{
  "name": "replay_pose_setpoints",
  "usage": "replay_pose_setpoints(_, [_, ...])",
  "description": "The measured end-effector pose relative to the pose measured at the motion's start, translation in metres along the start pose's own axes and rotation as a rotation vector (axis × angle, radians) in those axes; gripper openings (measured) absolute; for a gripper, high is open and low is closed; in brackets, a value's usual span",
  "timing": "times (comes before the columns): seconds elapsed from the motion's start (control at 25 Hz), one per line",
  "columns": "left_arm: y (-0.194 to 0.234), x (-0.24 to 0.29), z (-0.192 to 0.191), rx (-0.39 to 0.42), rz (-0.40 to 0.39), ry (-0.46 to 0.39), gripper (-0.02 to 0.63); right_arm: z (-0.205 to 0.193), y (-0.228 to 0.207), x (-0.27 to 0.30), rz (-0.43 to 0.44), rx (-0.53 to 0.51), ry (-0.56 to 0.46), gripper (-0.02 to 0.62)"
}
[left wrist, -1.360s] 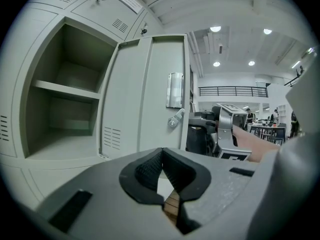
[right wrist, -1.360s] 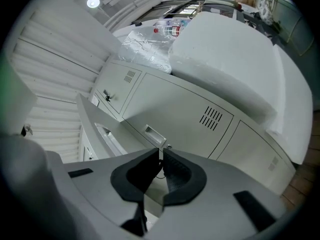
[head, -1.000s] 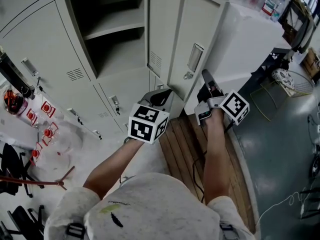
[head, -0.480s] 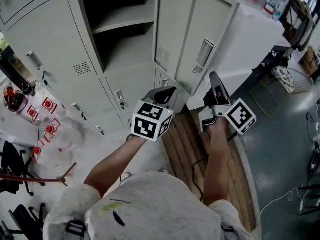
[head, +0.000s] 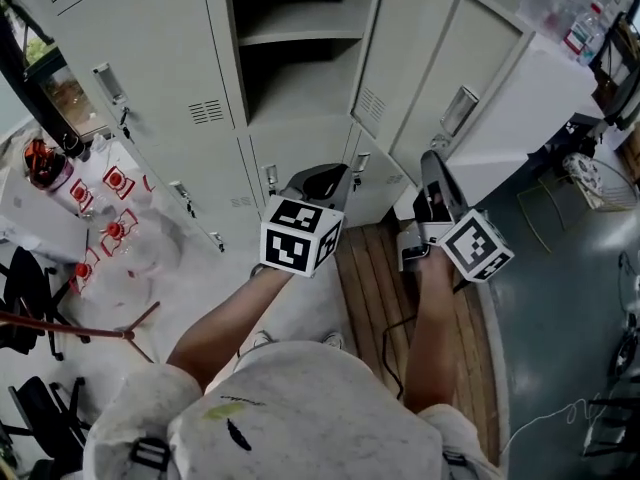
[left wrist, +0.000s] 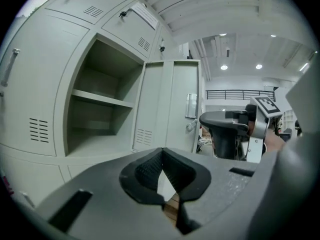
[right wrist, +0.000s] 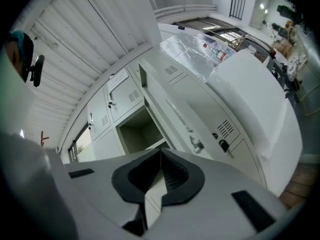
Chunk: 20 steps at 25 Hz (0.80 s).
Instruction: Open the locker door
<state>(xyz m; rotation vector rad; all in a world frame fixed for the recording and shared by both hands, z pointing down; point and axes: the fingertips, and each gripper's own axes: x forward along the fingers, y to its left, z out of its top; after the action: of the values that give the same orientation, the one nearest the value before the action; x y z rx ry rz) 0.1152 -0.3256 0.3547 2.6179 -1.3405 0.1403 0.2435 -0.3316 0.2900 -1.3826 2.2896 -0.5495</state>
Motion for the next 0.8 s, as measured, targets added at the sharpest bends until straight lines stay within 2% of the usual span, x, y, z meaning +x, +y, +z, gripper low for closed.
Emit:
replay_pose_setpoints(0.16, [0.027, -0.023, 0.0, -0.015, 0.06, -0.007, 0.006, -0.023, 0.024, 0.014, 0.025, -0.032, 0.041, 0.008])
replay_pose_setpoints(0.36, [0.056, -0.05, -0.001, -0.021, 0.12, -0.012, 0.006, -0.051, 0.055, 0.03, 0.051, -0.122, 0.091, 0.005])
replay_pose_setpoints(0.6, [0.084, -0.077, 0.001, -0.015, 0.182, -0.029, 0.006, -0.083, 0.097, 0.046, 0.085, -0.31, 0.144, 0.004])
replay_pose_setpoints(0.8, [0.097, -0.092, 0.004, 0.024, 0.237, -0.041, 0.006, -0.105, 0.123, 0.053, 0.108, -0.458, 0.166, 0.003])
